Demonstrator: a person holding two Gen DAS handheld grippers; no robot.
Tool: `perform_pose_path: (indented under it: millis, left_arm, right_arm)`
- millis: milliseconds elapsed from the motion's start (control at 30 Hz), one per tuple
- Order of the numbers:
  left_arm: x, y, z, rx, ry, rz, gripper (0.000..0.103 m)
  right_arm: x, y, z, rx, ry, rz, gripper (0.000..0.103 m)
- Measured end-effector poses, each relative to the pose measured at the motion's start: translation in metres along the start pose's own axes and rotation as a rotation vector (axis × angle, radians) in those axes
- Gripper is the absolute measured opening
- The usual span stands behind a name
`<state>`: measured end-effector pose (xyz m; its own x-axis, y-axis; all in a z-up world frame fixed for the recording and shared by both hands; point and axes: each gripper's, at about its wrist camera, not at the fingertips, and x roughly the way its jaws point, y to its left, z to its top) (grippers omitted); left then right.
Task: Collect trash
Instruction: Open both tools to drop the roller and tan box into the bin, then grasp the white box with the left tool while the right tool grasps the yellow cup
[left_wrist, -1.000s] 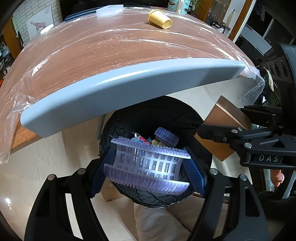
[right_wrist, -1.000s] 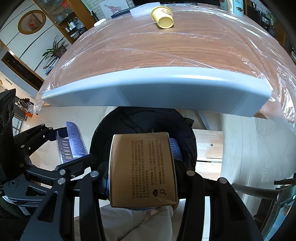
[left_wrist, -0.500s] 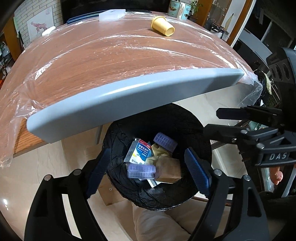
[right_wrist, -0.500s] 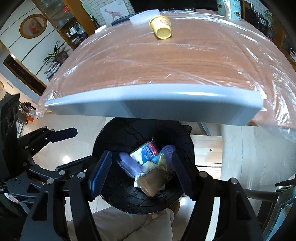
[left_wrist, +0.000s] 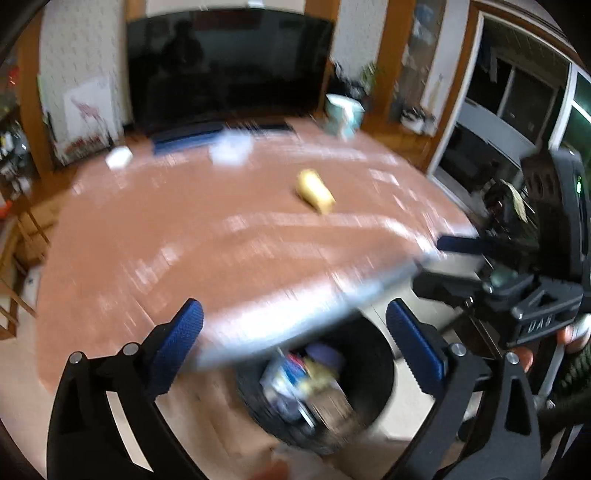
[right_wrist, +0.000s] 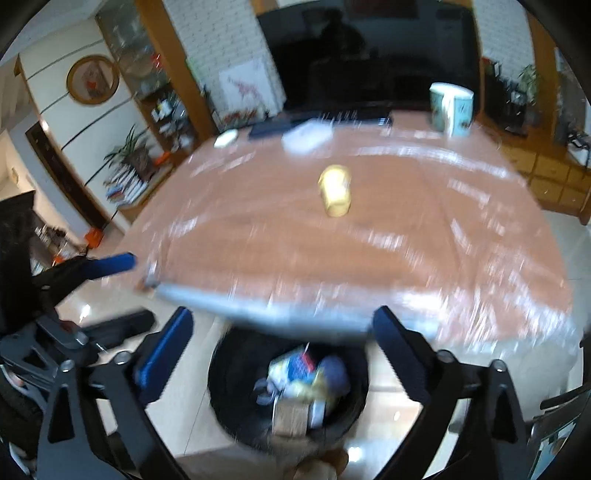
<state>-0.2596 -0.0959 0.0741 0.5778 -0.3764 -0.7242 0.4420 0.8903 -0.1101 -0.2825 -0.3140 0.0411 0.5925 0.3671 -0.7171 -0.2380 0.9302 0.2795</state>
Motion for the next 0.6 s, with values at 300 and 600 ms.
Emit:
perform_pose_path:
  millis: [300,600]
  left_arm:
    - [0.054,0.061,0.074,-0.031,0.029,0.024,0.1]
    - [0.135,0.076,0.13,0.054,0.097,0.064,0.1]
  right_arm:
    - [0.059,-0.011,0.056,0.022,-0.008,-0.099,0.099]
    - [0.108,-0.024,0.08,0.047,0.045,-0.133,0.098]
